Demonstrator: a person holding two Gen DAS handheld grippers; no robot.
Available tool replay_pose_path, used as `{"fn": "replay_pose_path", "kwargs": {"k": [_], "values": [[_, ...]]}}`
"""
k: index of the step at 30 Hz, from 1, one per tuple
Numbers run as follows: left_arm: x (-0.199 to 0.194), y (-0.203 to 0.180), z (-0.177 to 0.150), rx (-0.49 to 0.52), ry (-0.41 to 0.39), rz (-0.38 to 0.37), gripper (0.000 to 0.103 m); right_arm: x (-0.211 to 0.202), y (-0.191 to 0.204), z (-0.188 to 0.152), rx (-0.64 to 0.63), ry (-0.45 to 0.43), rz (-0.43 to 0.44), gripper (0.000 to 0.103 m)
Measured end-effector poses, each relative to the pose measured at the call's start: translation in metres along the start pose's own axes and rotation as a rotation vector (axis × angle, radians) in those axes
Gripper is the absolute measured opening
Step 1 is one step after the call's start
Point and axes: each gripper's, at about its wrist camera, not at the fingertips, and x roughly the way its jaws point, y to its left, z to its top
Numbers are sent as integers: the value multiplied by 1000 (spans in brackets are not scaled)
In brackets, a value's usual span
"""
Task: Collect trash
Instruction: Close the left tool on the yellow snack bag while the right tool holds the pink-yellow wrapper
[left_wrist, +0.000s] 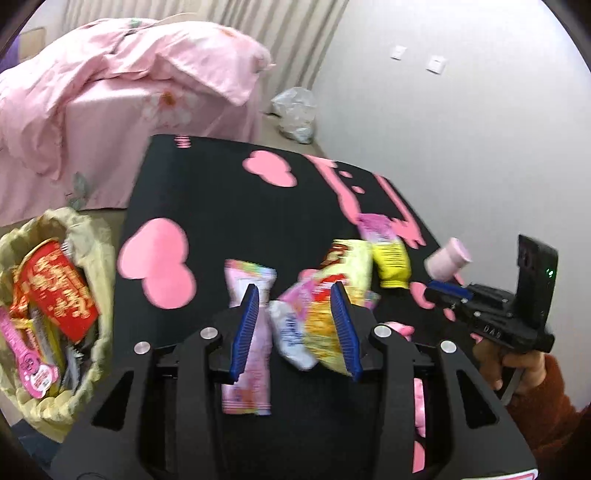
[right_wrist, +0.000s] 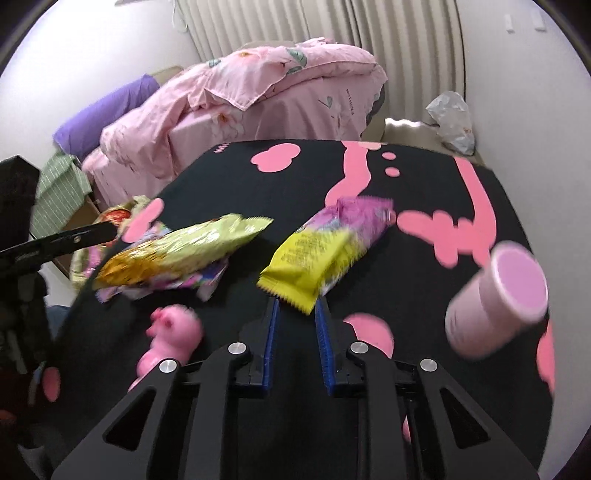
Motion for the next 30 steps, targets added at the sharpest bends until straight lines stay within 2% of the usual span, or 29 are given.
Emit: {"fn": "replay_pose_path", "kwargs": {"k": [2,3,6,7,8,9,10,11,13,16,19,21,22,24,27,30], "values": [[8,-11,1,23,36,-47,42,-5,-2,-10,18,-4,-17,20],[15,-16,2,31,59,-66,50,-6,-3,-12,19,-4,-25,20],[32,-28,1,49,102,-53,52,-9,-7,-13,41,-26,-51,22],[38,-34,1,61,117,-27,52,-9,-8,-9,56,-38,-60,32],[40,-37,-1,72,120,-5,52,-10,-10,-8,66,-45,-62,52],[42,-42,-2,95,119,35,52,-10,-11,-4,80,-65,-37,60],[43,-46,-4,118,118,72,52,-10,-12,-1,94,-96,26,64],[43,-48,-6,134,118,96,52,-8,-13,1,98,-90,46,66],[40,-49,-8,149,117,109,52,5,-7,8,63,-4,43,66],[37,-45,-9,133,116,101,52,9,0,17,42,-45,-49,66],[33,-41,-7,110,112,100,52,22,-5,30,112,-36,-112,66],[30,-37,-7,94,101,93,52,36,-13,37,186,24,-101,66],[26,-34,-6,79,84,82,51,43,-18,39,230,38,-63,66],[20,-31,-6,62,62,68,50,48,-24,42,268,22,-36,66],[10,-25,-5,37,22,48,50,54,-21,46,248,8,-58,66],[4,-22,-4,29,5,83,50,61,-10,48,175,21,-85,63]]}}
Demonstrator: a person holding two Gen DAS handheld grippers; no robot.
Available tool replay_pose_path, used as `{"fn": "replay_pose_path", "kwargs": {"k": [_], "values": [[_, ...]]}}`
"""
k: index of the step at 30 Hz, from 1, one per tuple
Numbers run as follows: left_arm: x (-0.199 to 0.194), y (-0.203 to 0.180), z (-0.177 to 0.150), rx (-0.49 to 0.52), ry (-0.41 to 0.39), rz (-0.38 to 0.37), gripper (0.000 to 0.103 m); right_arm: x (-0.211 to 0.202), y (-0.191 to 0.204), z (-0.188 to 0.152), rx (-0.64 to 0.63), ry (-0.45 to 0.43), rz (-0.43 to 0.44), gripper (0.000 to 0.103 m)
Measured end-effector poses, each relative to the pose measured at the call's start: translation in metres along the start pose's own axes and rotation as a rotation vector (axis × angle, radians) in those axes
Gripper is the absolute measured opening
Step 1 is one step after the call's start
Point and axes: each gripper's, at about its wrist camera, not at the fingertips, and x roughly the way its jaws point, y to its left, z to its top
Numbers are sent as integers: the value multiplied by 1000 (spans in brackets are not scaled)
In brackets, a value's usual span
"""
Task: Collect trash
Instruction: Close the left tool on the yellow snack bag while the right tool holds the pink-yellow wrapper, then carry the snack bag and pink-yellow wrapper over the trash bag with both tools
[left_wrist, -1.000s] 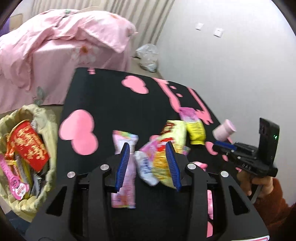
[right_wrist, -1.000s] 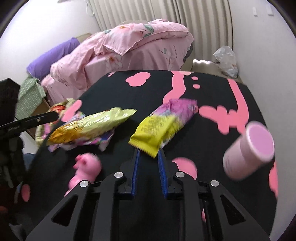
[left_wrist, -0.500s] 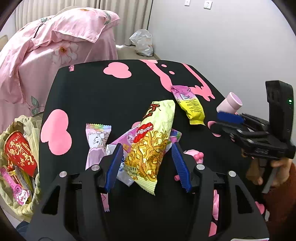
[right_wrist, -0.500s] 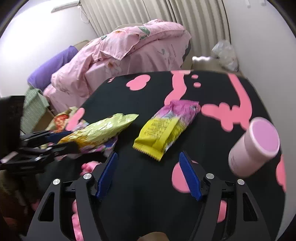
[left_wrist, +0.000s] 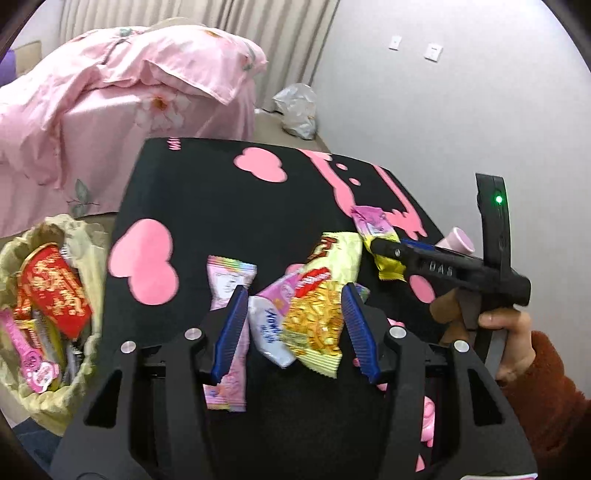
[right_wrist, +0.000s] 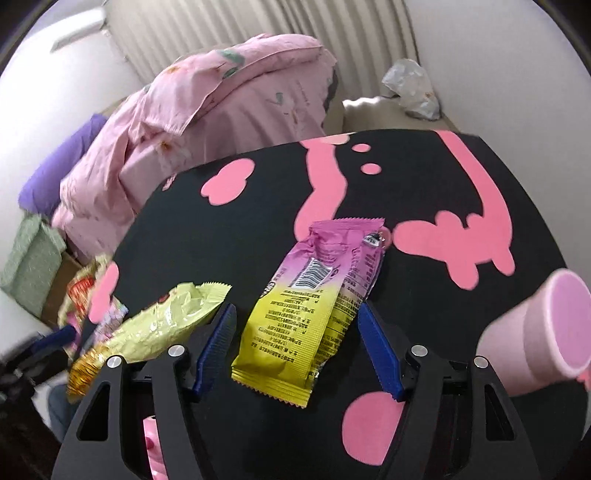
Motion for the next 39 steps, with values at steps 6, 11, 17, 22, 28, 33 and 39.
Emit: {"fn": "replay_pose_path", "kwargs": {"k": [6,11,17,22,28,33,39], "values": [[3,-5,-1,14,29,-88,50,-6,11,-15,-90,19,14,33],[14,-20,-1,68,32,-106,50,-40,11,-45,-141,-25,6,33],[41,-34,6,109,134,-67,50,-68,0,-73,-112,-36,25,33],[55,-38,11,102,237,-42,50,-80,4,-90,-147,-69,-26,33],[34,-33,-5,80,179,-20,35,-89,4,-99,-153,-109,-7,33],[20,-27,-14,34,113,-28,34,-103,5,-99,-134,-145,12,33],[-27,-32,-11,49,-20,-26,34,-128,20,-94,-166,-198,0,33]]}}
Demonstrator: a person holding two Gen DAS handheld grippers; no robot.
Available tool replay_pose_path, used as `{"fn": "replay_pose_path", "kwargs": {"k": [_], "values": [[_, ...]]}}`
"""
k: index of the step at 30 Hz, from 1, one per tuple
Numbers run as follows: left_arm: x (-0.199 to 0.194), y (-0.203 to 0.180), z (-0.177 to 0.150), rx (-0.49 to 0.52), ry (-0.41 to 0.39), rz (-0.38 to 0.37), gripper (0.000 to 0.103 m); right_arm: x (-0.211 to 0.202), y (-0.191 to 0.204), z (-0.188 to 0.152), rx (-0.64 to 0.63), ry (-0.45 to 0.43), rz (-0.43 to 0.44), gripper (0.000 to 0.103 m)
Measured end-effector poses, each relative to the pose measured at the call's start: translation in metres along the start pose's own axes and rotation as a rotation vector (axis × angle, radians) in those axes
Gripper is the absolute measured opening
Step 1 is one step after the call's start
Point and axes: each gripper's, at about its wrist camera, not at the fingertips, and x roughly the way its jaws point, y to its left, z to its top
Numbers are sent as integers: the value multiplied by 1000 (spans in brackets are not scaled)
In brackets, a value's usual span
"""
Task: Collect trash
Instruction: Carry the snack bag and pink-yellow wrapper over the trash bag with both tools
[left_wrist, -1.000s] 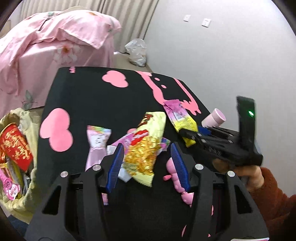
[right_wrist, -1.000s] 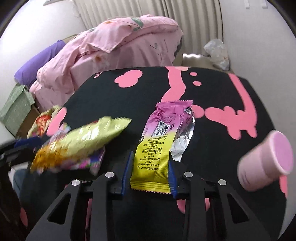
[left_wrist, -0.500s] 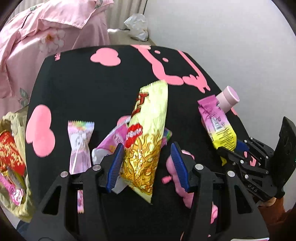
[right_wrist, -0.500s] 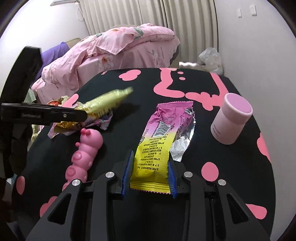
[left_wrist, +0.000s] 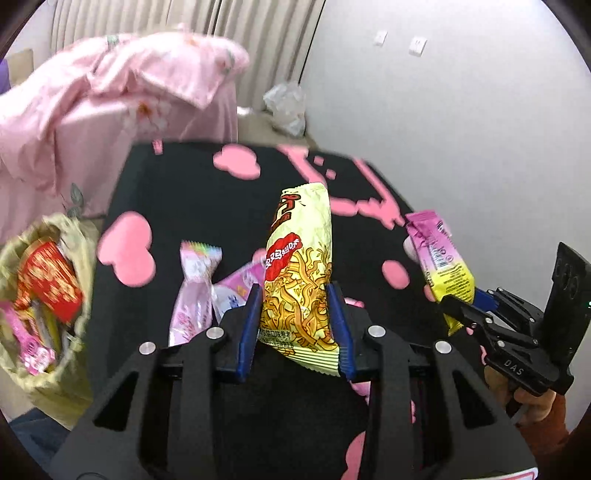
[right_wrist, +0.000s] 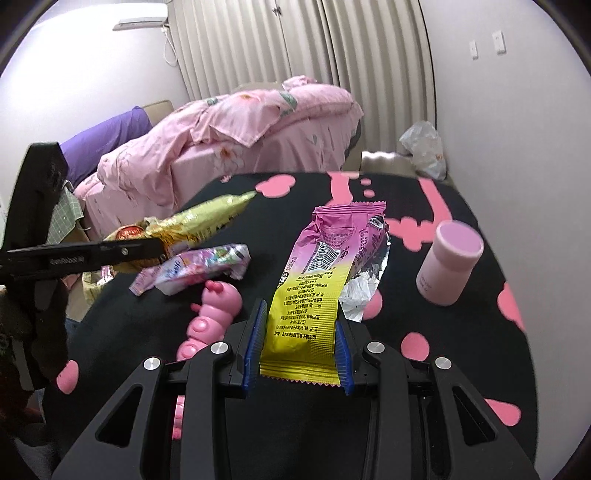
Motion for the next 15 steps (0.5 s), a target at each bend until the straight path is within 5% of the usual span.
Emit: {"fn": "replay_pose_path", "kwargs": {"k": [10,15], "values": [[-69,9,-4,12,-136,46,34,-38,40,26,-82,-97,-5,33],[-100,37,-9,-47,-186,130,34,-46,68,41,-144,-123,9,33]]}}
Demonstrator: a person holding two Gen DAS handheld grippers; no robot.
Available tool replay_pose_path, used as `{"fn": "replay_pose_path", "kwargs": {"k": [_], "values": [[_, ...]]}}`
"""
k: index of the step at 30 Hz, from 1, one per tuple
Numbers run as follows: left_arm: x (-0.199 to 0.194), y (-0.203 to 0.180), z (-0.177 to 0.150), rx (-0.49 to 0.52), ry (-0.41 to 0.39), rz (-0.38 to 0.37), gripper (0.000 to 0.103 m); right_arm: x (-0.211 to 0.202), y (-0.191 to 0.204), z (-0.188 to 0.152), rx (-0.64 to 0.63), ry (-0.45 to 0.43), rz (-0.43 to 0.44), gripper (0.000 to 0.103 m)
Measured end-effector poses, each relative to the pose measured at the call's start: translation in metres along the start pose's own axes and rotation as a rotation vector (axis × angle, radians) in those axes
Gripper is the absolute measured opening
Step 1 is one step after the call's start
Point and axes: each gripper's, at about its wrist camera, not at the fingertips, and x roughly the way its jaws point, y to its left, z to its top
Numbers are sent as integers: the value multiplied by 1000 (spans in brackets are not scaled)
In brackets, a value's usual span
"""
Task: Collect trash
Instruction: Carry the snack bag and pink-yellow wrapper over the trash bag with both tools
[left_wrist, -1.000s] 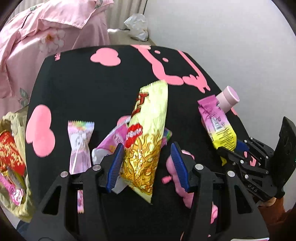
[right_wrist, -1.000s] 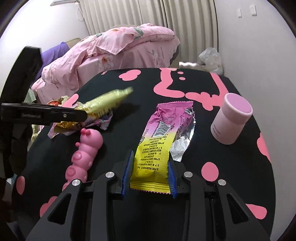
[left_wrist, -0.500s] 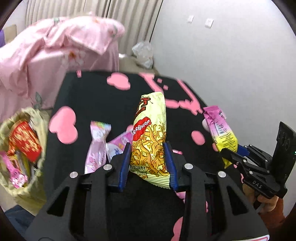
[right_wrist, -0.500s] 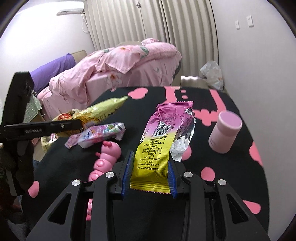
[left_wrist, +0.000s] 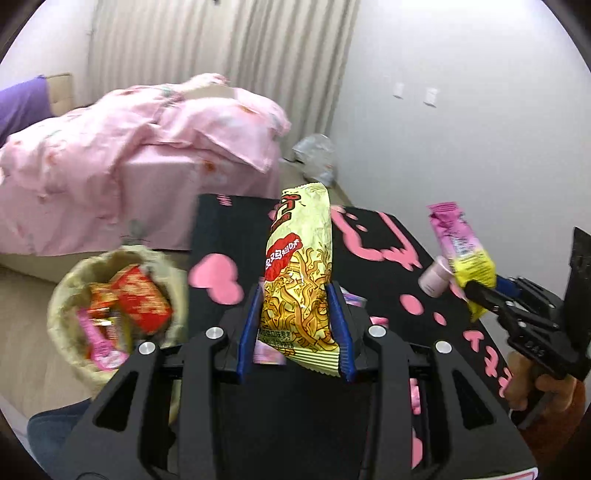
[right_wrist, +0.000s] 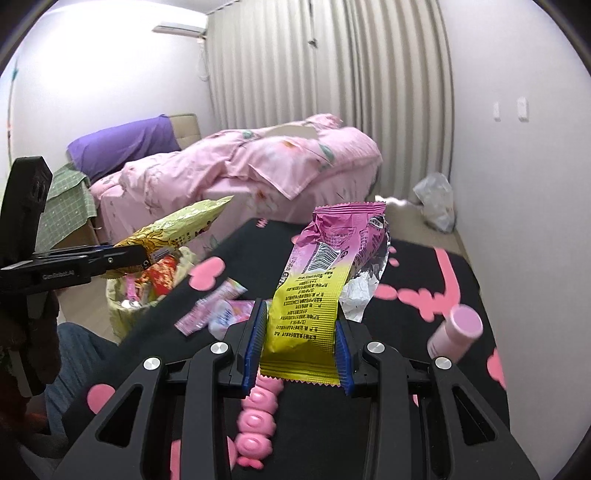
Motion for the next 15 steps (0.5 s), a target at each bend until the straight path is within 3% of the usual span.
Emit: {"fn": "replay_pose_path", "kwargs": {"k": [10,15], "values": [[-44,77,-14,-124,-73,99,34,22,64,33,-106,22,101,33],[-54,131,-23,-242,-92,167,34,38,100,46,-168,39,153,33]]}}
